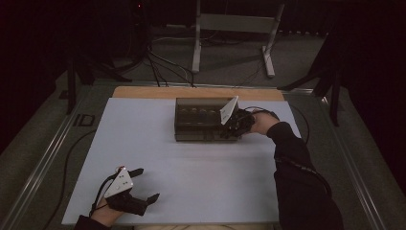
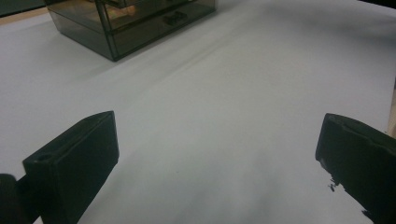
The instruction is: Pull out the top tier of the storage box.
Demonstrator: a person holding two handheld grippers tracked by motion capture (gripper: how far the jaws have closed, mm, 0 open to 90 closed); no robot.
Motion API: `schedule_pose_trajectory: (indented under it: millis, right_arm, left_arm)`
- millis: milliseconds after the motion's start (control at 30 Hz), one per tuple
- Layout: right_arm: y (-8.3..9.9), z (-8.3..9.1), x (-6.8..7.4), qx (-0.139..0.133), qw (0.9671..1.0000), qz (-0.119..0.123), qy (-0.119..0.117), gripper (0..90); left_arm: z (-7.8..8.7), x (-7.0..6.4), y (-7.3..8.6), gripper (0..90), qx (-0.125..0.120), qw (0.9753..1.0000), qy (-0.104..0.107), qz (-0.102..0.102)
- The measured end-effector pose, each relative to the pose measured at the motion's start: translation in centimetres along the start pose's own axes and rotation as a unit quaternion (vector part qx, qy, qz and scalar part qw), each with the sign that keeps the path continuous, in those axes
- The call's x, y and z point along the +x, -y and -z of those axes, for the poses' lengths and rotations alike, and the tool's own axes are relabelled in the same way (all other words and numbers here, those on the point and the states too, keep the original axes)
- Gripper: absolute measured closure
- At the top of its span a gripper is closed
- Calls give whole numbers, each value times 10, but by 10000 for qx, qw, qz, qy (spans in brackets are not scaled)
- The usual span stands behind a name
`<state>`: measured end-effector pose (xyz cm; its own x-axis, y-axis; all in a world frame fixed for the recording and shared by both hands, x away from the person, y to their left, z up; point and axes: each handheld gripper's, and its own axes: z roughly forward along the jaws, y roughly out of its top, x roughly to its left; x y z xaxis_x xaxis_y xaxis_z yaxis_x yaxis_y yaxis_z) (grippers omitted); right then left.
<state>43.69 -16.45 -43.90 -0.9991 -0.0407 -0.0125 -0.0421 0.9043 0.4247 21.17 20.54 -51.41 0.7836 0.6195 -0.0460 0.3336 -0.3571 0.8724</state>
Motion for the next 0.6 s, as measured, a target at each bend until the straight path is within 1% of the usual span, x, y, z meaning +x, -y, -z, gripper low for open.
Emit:
schedule_pose_trajectory:
  millis: [67,100,133,333,367,467,600]
  right_arm:
    - [1,0,0,-33,10000,-12,-63,888]
    - [1,1,0,-45,9999,-76,-86,888]
    - [2,1,0,-61,9999,-86,-96,888]
    - [4,2,5,-109,9998,-7,-163,889]
    - [4,2,6,-117,9998,-38,-173,890]
    - [5,3,8,-122,9998,-1,-185,890]
    - [5,4,13,-135,9997,-11,-209,890]
  left_arm:
    - [0,0,0,1,26,10000,-13,-27]
    - [0,0,0,1,28,10000,-13,-22]
    - [0,0,0,1,23,10000,-11,-12]
    - [0,0,0,1,21,10000,-18,-11]
    - [0,0,0,1,12,10000,-18,-15]
    - [0,0,0,1,30,10000,-26,1]
    - [0,0,0,1,27,10000,-29,-5]
